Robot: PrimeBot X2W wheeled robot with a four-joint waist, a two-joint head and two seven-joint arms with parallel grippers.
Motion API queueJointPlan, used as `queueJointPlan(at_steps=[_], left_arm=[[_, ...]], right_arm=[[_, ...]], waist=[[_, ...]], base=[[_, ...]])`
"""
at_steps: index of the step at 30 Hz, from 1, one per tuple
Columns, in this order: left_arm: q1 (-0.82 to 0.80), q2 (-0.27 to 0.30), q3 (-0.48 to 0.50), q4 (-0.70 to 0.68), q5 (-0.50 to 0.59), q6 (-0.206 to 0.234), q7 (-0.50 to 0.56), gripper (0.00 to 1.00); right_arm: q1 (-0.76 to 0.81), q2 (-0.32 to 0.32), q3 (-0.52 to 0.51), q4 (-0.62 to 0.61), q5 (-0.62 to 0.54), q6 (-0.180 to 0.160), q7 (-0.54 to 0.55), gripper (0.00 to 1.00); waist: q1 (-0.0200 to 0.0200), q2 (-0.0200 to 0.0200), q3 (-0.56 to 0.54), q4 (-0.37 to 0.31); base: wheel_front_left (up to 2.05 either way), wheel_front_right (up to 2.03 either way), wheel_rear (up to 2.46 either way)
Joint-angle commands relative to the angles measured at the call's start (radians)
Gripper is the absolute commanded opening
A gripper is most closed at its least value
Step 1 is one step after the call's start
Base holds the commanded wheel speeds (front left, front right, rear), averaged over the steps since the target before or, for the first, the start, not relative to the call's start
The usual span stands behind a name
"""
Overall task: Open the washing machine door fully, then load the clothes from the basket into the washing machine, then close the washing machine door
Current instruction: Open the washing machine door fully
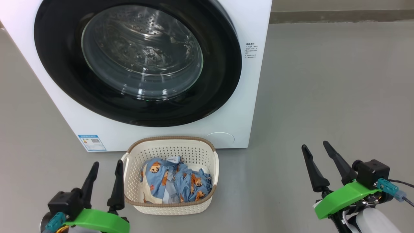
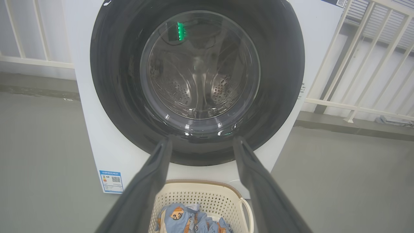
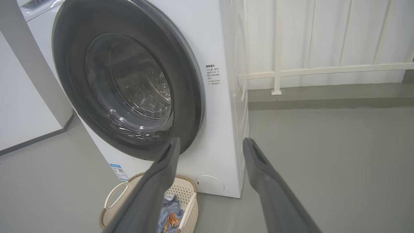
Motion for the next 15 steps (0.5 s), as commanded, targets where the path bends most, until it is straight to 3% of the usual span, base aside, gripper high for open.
queueJointPlan(at_steps=[1,15], left_arm=[[-0.042,0.019,0.035,-0.021,0.007,0.006,-0.014,1.0],[-0.065,0.006,0.04,-0.045,0.039,0.019,-0.014,1.0]], right_arm=[[-0.044,-0.015,0.014,-0.02,-0.006,0.005,-0.012,1.0],[-0.129,-0.043,-0.032,-0.009,-0.004,0.005,-0.012,1.0]], waist=[[0.0,0.0,0.003,0.002],[0.0,0.0,0.077,0.036]], base=[[0.0,0.0,0.0],[0.0,0.0,0.0]])
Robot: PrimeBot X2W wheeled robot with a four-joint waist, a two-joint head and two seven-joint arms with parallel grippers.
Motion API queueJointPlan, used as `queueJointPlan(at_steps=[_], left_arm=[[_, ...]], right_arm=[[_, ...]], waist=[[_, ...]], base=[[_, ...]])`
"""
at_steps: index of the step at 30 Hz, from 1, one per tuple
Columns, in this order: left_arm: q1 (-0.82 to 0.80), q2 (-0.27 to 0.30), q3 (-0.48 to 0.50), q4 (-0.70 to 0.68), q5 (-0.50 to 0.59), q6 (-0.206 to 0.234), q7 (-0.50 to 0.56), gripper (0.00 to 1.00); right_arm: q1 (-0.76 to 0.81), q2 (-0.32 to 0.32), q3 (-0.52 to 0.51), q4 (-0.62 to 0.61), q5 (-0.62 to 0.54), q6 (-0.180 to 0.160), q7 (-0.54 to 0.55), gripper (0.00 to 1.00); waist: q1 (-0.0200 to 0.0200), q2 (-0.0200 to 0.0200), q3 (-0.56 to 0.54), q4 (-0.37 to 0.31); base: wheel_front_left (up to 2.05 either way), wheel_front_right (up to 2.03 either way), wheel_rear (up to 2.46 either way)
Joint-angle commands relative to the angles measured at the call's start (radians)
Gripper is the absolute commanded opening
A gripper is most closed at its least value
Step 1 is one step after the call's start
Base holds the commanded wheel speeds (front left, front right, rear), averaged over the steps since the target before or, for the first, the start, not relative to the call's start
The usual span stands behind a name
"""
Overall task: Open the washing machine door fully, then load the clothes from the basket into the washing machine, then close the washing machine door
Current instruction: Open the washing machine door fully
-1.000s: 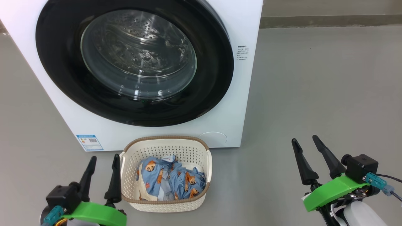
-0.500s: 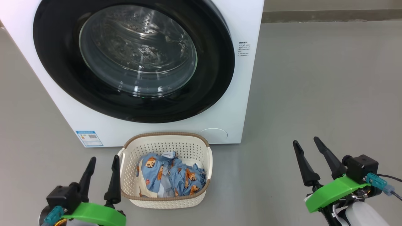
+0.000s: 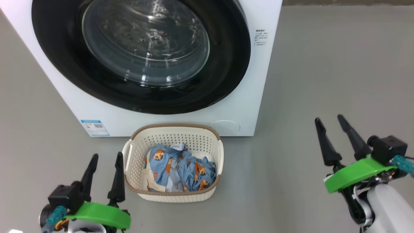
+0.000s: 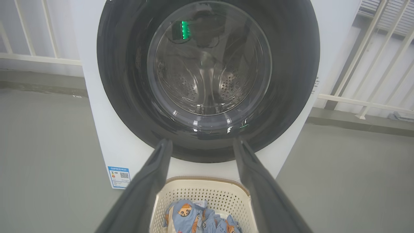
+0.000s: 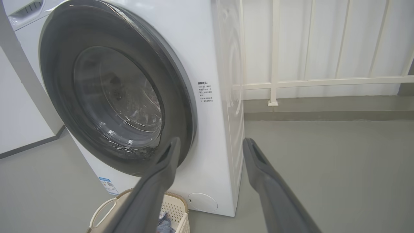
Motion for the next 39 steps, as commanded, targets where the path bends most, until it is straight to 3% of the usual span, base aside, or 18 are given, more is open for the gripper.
queueJointPlan(at_steps=[1,2,3,8,21,39], left_arm=[[-0.047,0.014,0.038,-0.038,0.014,0.007,-0.014,1.0],[-0.05,0.013,0.039,-0.042,0.016,0.006,-0.014,1.0],[-0.052,0.012,0.041,-0.045,0.017,0.005,-0.014,1.0],[-0.062,0.012,0.049,-0.056,0.021,0.002,-0.014,1.0],[-0.097,0.005,0.063,-0.067,0.023,-0.008,-0.014,1.0],[-0.135,-0.02,0.095,-0.084,0.018,-0.018,-0.014,1.0]], right_arm=[[-0.044,-0.023,0.007,-0.019,-0.002,0.005,-0.012,1.0],[-0.053,-0.028,0.004,-0.018,0.0,0.005,-0.012,0.91],[-0.062,-0.032,0.0,-0.017,0.003,0.005,-0.012,0.54],[-0.111,-0.052,-0.04,-0.002,0.017,0.005,-0.012,0.0],[-0.287,-0.113,-0.005,0.046,0.252,0.005,-0.001,0.0],[-0.583,-0.212,0.046,0.004,0.841,0.005,0.191,0.0]], waist=[[-0.0001,-0.0001,0.023,0.016],[-0.0001,-0.0001,0.029,0.019],[-0.0001,-0.0001,0.035,0.023],[-0.0001,-0.0001,0.069,0.04],[-0.0001,-0.0001,0.152,0.081],[-0.0001,-0.0001,0.283,0.143]], base=[[0.0,0.0,0.0],[0.0,0.0,0.0],[0.0,0.0,0.0],[0.0,0.0,0.0],[0.0,0.0,0.0],[0.0,0.0,0.0]])
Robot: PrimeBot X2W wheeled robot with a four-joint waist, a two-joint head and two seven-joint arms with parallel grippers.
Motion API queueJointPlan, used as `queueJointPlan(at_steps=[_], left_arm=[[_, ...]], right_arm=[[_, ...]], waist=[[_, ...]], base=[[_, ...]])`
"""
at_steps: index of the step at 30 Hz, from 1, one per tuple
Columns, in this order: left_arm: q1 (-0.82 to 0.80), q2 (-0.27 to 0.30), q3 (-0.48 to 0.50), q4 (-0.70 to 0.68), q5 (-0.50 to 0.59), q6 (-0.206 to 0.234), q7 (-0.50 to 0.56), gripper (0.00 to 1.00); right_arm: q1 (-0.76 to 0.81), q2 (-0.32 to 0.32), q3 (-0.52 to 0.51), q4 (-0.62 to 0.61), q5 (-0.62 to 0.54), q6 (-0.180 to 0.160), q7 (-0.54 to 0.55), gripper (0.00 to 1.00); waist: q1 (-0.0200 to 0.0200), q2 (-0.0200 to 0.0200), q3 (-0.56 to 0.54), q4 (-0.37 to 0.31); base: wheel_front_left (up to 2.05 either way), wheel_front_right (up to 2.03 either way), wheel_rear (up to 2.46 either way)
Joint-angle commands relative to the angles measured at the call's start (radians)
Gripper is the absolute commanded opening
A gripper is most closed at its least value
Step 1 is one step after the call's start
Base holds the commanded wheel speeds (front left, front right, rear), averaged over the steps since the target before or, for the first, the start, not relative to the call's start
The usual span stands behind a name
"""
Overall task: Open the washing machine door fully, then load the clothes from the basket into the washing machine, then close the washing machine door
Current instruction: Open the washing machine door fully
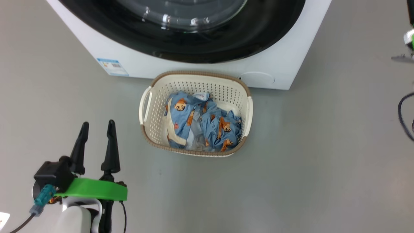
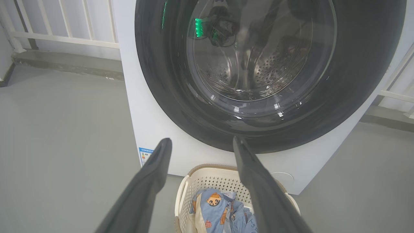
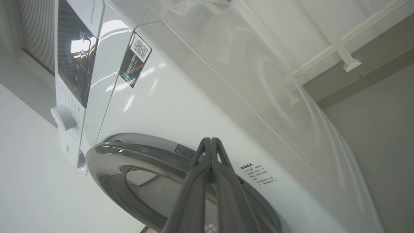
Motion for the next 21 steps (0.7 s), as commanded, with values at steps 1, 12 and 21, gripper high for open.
queueJointPlan(at_steps=[1,12,21], left_arm=[[-0.03,0.016,0.034,-0.03,0.0,-0.004,-0.006,1.0],[-0.055,-0.008,0.033,-0.021,-0.014,-0.006,-0.006,1.0],[-0.066,-0.02,0.012,-0.012,-0.038,-0.007,-0.006,1.0]], right_arm=[[-0.029,-0.013,0.016,-0.026,0.037,0.004,0.027,0.0],[-0.183,-0.041,0.035,0.012,0.231,0.004,0.249,0.0],[-0.294,-0.022,0.039,0.118,0.323,0.004,0.404,0.0]], waist=[[-0.0001,-0.0001,0.034,0.019],[-0.0001,-0.0001,0.112,0.065],[-0.0001,-0.0001,0.141,0.11]], base=[[0.0,0.0,0.0],[0.0,0.0,0.0],[0.0,0.0,0.0]])
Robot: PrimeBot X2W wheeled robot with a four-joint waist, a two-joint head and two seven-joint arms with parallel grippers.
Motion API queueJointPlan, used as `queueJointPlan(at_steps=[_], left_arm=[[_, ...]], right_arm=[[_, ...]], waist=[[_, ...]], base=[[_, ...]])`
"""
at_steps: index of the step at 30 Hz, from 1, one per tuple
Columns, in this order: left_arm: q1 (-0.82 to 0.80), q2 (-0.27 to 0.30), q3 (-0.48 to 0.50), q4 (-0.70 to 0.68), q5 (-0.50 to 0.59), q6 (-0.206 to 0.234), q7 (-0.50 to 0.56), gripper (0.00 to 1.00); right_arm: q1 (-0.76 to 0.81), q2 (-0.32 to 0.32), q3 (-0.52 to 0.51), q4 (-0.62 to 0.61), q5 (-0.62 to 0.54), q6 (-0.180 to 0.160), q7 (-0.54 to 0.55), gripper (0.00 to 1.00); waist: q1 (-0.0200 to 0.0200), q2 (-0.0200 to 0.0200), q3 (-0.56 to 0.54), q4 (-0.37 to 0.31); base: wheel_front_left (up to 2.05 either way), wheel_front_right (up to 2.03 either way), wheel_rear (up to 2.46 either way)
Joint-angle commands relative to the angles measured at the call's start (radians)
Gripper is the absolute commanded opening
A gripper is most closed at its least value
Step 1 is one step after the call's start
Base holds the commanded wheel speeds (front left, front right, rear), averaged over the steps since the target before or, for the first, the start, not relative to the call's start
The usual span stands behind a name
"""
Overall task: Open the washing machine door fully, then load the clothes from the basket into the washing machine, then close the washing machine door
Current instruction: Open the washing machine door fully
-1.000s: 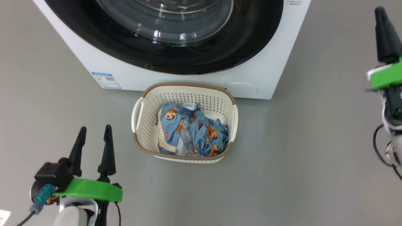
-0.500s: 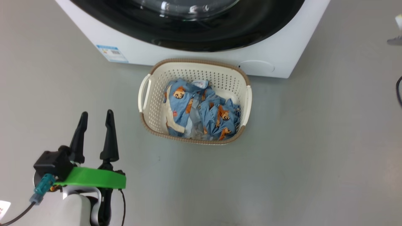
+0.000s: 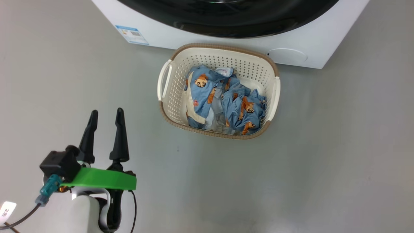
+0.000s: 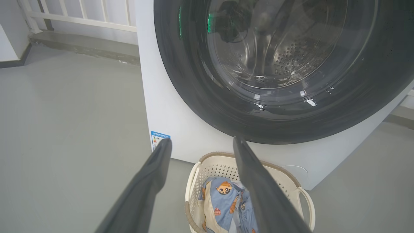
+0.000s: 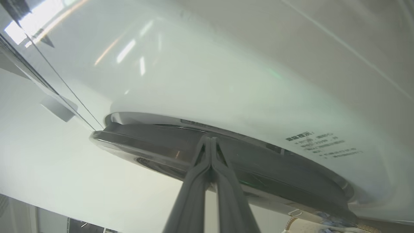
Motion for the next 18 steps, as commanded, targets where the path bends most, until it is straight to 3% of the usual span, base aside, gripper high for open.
queueJointPlan(at_steps=[1,12,18], left_arm=[[-0.013,0.02,0.027,-0.013,-0.011,0.001,-0.006,1.0],[-0.008,0.017,0.018,-0.009,-0.037,0.001,-0.006,1.0],[-0.016,0.016,0.014,-0.011,-0.067,0.001,-0.006,1.0]], right_arm=[[-0.028,0.011,-0.005,-0.002,0.017,0.005,0.025,0.0],[-0.118,0.011,0.013,0.088,0.051,0.005,0.16,0.0],[-0.163,0.007,0.022,0.131,0.038,0.005,0.18,0.0]], waist=[[0.0,-0.0001,0.013,0.015],[0.0,-0.0001,0.038,0.047],[0.0,-0.0001,0.055,0.064]], base=[[0.0,0.0,0.0],[0.0,0.0,0.0],[0.0,0.0,0.0]])
